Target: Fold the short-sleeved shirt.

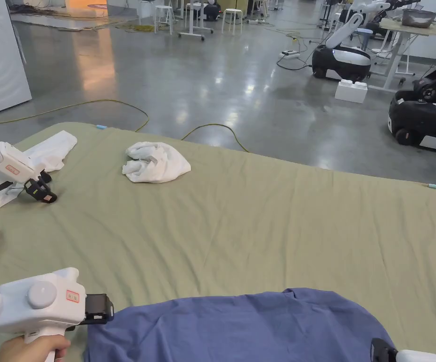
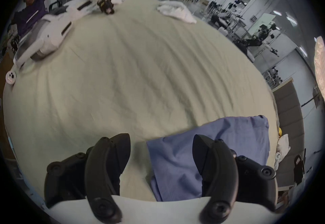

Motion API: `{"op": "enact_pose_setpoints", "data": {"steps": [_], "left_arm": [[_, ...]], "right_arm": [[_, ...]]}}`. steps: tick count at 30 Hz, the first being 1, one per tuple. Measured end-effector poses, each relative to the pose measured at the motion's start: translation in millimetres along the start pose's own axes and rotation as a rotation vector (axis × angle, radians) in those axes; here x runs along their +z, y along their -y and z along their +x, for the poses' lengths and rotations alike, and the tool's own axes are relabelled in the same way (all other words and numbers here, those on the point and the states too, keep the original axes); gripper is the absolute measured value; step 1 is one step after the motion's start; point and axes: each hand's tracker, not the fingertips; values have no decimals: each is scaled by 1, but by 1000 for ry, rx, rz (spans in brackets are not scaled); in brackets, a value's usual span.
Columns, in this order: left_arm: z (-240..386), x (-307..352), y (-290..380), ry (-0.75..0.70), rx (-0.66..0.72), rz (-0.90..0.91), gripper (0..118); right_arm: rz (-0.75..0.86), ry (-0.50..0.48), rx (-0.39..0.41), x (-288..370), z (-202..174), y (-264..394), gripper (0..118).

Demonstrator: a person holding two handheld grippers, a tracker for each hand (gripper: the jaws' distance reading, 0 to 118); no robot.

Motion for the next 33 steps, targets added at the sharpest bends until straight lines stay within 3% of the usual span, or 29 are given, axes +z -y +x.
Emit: {"op": "enact_pose_setpoints", "data": {"steps": [7,13,15,17,19,23,24,26,28,33], "left_arm": [[16,-21,13,-106,-12,4,78],[35,-22,23,-193,-142,40,69],[43,-21,26,-198,-195,49,59],[50,-19,28,-187,-269,57,27],[53,-19,31,-164,-274,44,7],[42,-5,28,-139,-253,90,6],[41,2,27,-139,-257,117,6],[38,15,20,-142,-265,146,6],[36,28,18,-109,-247,183,6],[37,39,13,-131,-253,205,6]], "right_arm": [[-43,6,-14,-6,4,6,0],[-65,13,-10,-11,7,9,0],[-69,13,-12,-13,8,10,0],[-81,11,-15,-17,9,10,0],[-91,10,-14,-22,11,10,0],[-129,6,-8,-45,26,0,0],[-156,5,-9,-54,33,-3,3],[-214,14,-8,-82,49,-14,40],[-249,17,-28,-120,73,-20,60],[-414,-42,-88,-204,104,-36,72]]}}
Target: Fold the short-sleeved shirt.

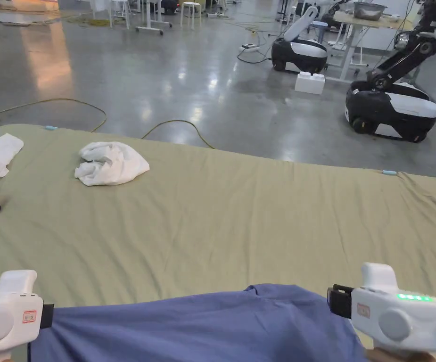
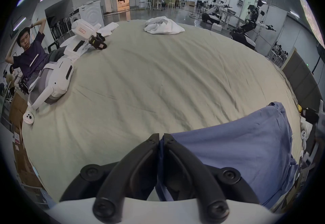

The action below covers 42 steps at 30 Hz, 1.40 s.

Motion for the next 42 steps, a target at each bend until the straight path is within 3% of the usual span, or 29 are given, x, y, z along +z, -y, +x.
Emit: {"op": "enact_pose_setpoints", "data": {"steps": [6,11,12,15,17,19,23,27,42], "left_arm": [[9,9,6,0,2,6,6],[9,5,4,-4,11,-3,6],[8,3,4,-4,13,-5,6],[9,3,4,-6,1,-5,6],[12,2,4,-2,-4,-1,6],[13,3,4,-1,-6,2,6],[11,10,2,14,2,29,6],[10,32,-4,38,-6,79,6],[34,205,-90,168,-37,420,6]], "right_arm": [[-224,-39,13,-75,0,-28,72],[-315,-61,39,-95,-25,-26,71],[-321,-59,49,-98,-26,-25,67],[-304,-66,36,-95,-30,-26,39],[-288,-121,42,-90,-35,-24,8],[-269,-86,104,-84,-40,-21,7],[-161,-95,34,-50,-30,-21,7],[-21,-115,35,13,-22,-28,7],[430,-25,33,241,24,-74,7]]}}
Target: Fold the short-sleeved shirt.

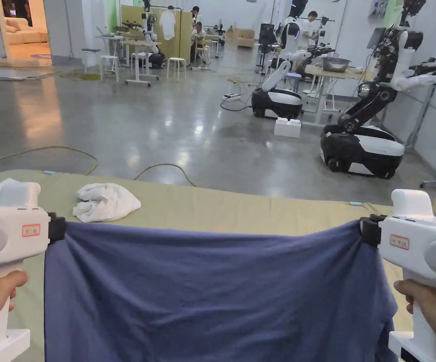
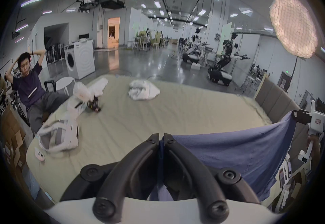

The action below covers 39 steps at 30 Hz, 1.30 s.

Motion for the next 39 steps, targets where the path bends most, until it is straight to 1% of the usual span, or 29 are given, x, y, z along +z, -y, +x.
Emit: {"op": "enact_pose_setpoints", "data": {"steps": [5,9,15,18,22,26,29,32,34,39], "left_arm": [[19,24,-60,18,-30,80,6],[32,31,-104,23,-51,117,6],[47,33,-167,17,-82,176,6],[49,31,-196,13,-70,207,6],[52,30,-232,7,-72,245,6],[54,26,-262,-16,-72,271,6],[58,26,-272,-38,-87,304,6],[61,21,-268,-47,-104,308,6],[61,16,-260,-45,-103,301,6],[57,-3,-218,-39,-98,258,6]], "right_arm": [[93,33,30,38,0,-52,7],[157,70,29,48,0,-88,7],[227,99,10,46,2,-146,7],[255,122,24,40,1,-178,7],[299,150,64,35,-4,-219,7],[336,159,58,33,-4,-253,7],[358,161,70,33,-6,-264,7],[360,168,87,29,-7,-259,7],[365,162,88,25,-4,-248,7],[302,156,90,12,0,-198,7]]}}
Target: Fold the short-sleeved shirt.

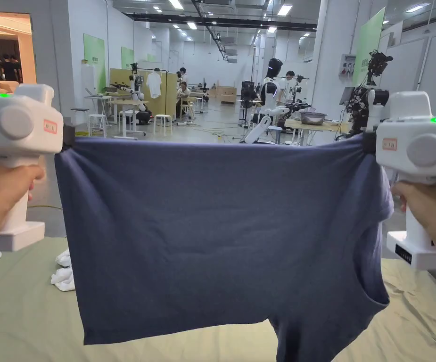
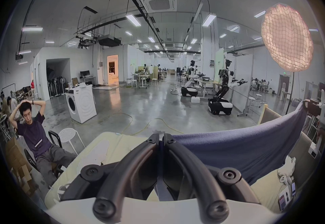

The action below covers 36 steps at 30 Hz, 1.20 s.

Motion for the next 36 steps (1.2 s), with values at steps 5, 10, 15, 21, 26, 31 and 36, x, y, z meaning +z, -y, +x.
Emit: {"op": "enact_pose_setpoints", "data": {"steps": [5,10,15,21,26,31,36], "left_arm": [[-3,9,73,32,15,-56,6],[-10,39,145,81,28,-105,6],[-21,86,193,129,59,-110,6],[-30,155,266,158,72,-169,6],[-35,201,359,156,96,-319,6],[-42,221,436,144,91,-496,6],[-48,221,486,130,65,-605,6]], "right_arm": [[-79,-11,40,25,-2,67,7],[-134,-11,46,68,2,123,7],[-168,-13,79,127,8,170,7],[-288,-42,82,200,10,233,7],[-451,-66,89,258,2,306,7],[-611,-92,142,295,-8,371,7],[-755,-99,145,307,-13,422,7]]}}
